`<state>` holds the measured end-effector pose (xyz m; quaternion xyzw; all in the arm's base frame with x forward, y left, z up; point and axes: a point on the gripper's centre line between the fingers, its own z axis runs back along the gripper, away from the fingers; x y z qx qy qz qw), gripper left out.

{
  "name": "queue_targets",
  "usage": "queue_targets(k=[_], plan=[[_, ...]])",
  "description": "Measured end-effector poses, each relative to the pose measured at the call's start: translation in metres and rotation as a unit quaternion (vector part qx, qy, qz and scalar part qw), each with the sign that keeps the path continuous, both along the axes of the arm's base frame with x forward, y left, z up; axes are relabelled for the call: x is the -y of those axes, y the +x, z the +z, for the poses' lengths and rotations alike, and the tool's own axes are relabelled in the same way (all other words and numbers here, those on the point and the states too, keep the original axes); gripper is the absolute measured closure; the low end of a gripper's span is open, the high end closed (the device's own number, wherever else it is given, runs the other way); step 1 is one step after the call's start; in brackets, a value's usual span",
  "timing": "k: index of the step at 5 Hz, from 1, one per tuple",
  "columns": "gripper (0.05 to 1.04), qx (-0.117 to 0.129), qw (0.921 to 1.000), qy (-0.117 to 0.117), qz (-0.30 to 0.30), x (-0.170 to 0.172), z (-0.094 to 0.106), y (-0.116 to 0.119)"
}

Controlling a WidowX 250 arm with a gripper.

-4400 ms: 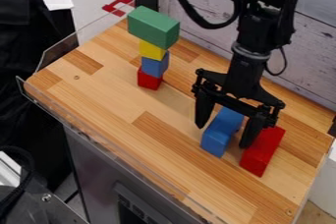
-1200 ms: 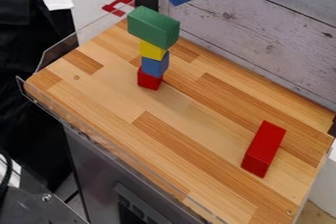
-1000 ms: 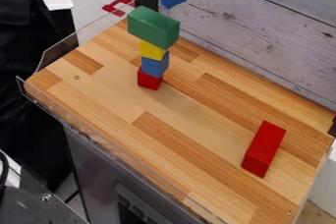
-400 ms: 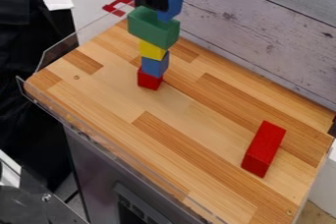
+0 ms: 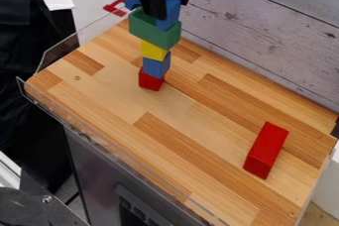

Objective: Put the blue arch on top of green rectangle

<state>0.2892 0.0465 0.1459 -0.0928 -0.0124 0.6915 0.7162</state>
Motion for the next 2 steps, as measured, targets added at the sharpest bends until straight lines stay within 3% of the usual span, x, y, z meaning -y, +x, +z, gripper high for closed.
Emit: queue_targets(k=[2], plan=[[0.523,-0.002,0.9999,-0.012,0.005,0.0001,-0.0054,-0.0007]])
